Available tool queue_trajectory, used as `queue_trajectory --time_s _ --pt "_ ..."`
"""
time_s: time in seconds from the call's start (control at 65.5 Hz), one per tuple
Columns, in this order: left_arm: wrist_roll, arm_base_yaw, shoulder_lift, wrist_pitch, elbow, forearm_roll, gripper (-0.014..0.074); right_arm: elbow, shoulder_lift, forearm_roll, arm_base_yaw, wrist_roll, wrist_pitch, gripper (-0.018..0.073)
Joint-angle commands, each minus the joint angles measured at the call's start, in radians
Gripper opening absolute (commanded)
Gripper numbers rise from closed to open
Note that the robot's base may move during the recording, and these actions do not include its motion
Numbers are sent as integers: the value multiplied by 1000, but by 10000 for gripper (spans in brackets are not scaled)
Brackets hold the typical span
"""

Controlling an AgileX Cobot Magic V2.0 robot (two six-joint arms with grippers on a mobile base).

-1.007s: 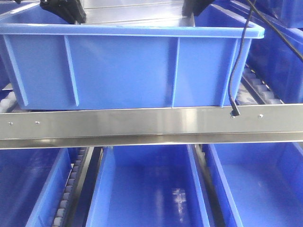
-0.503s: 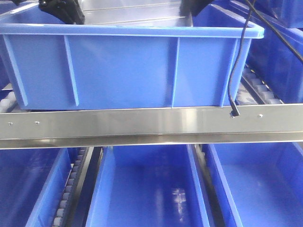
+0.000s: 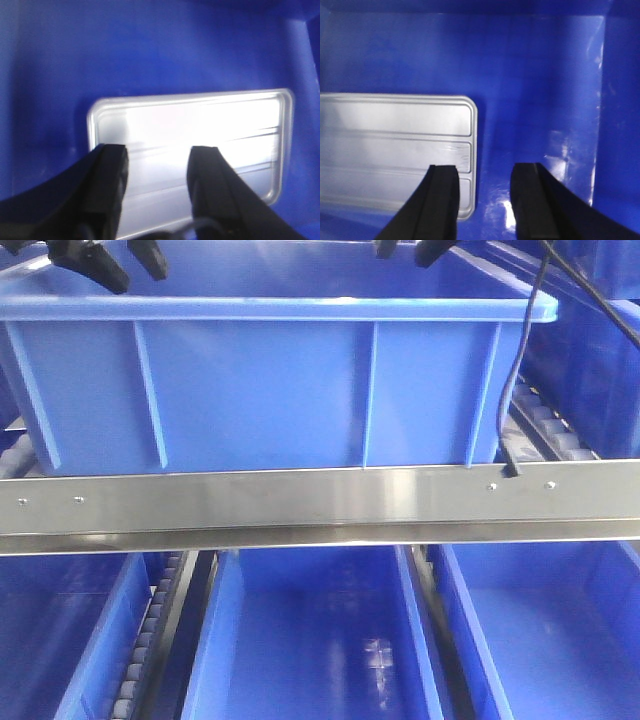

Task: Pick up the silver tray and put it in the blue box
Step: 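Open both grippers to release the tray and lift them out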

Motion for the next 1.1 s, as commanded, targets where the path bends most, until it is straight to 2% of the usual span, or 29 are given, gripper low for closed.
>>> queue_trajectory --time_s 0.0,0.183,0.229,0.32,0.366,0.488,0.61,0.763,0.915,1.083 --pt "0 1 -57 -97 -38 -16 254 -45 -63 -6 -8 -13 -107 377" --pt "0 1 -57 -117 -38 -16 248 -45 -63 -6 -8 -13 -111 370" --pt "0 1 -57 -117 -38 -16 209 -45 -63 -5 -8 -13 -111 335" --pt "0 1 -57 -115 -38 -18 -24 -45 -63 0 -8 -13 -118 144" --pt "0 1 -57 -127 -38 -18 5 -45 -63 0 -8 -13 -129 36" --pt "0 1 -57 -158 -39 -25 -10 -45 -64 13 -8 -12 -168 68" --pt "0 13 -87 -143 -39 -26 -10 -45 -81 92 -8 -12 -162 51" --pt "0 13 -173 -166 5 -26 -10 -8 -140 94 1 -19 -164 52" --pt "0 13 -319 -273 198 -26 -5 155 -262 94 20 -154 -283 52" --pt "7 4 -525 -525 511 -6 -4 416 -441 94 33 -257 -523 52"
